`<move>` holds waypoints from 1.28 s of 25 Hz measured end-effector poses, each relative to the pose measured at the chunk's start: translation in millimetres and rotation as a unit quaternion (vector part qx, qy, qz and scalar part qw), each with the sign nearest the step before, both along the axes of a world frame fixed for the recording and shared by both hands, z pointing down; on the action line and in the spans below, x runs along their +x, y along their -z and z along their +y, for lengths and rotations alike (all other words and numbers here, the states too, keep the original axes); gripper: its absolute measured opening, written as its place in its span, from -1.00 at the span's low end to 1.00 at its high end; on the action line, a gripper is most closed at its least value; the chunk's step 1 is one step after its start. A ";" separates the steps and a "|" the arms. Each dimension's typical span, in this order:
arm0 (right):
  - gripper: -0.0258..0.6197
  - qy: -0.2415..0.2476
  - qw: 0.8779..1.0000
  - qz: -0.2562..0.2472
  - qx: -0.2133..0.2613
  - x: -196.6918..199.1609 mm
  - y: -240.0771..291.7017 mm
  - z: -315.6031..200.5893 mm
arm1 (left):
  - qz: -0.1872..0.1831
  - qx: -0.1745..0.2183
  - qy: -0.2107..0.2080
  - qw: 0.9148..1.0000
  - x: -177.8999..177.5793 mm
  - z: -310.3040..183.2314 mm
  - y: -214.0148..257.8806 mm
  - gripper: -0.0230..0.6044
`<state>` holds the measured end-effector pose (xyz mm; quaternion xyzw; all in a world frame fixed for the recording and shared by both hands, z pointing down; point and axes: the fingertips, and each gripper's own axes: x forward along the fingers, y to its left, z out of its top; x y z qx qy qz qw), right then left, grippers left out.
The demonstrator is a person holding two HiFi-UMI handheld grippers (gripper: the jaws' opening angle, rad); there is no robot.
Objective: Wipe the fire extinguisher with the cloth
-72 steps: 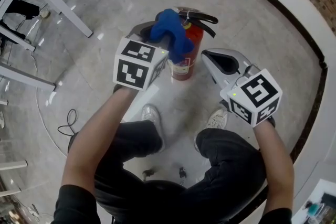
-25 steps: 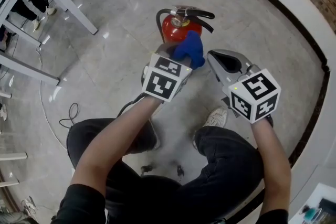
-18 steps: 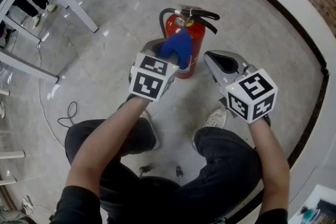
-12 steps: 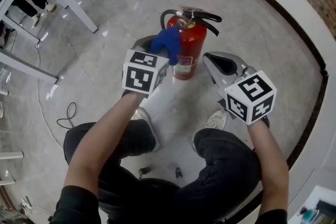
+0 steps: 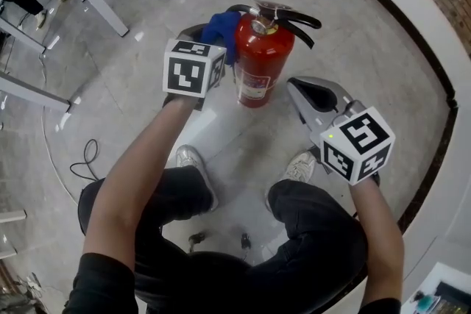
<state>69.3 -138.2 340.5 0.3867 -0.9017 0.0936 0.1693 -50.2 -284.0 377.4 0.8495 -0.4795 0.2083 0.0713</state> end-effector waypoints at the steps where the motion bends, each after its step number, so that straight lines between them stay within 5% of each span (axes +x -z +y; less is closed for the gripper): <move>1: -0.91 0.001 1.000 0.000 -0.002 -0.2 -1.6 -0.3 | 0.005 -0.003 0.003 1.000 0.6 0.4 -5.3 -0.70; 7: -0.91 0.002 1.000 0.002 -0.006 -1.0 -9.1 -11.9 | 0.011 -0.056 0.012 0.998 2.1 12.3 -71.5 -0.71; 15: -0.91 0.062 0.996 0.010 -0.061 -32.7 -73.2 -17.3 | 0.024 -0.094 0.019 0.995 0.0 5.5 -151.0 -0.71; 24: -0.91 0.060 0.994 -0.010 -0.094 -43.7 -118.2 -34.8 | 0.126 -0.039 0.030 0.991 -3.7 1.9 -168.5 -0.72; 32: -0.91 0.060 0.991 0.009 -0.117 -53.6 -140.6 -33.0 | 0.131 -0.055 0.045 0.989 -6.1 4.5 -172.0 -0.71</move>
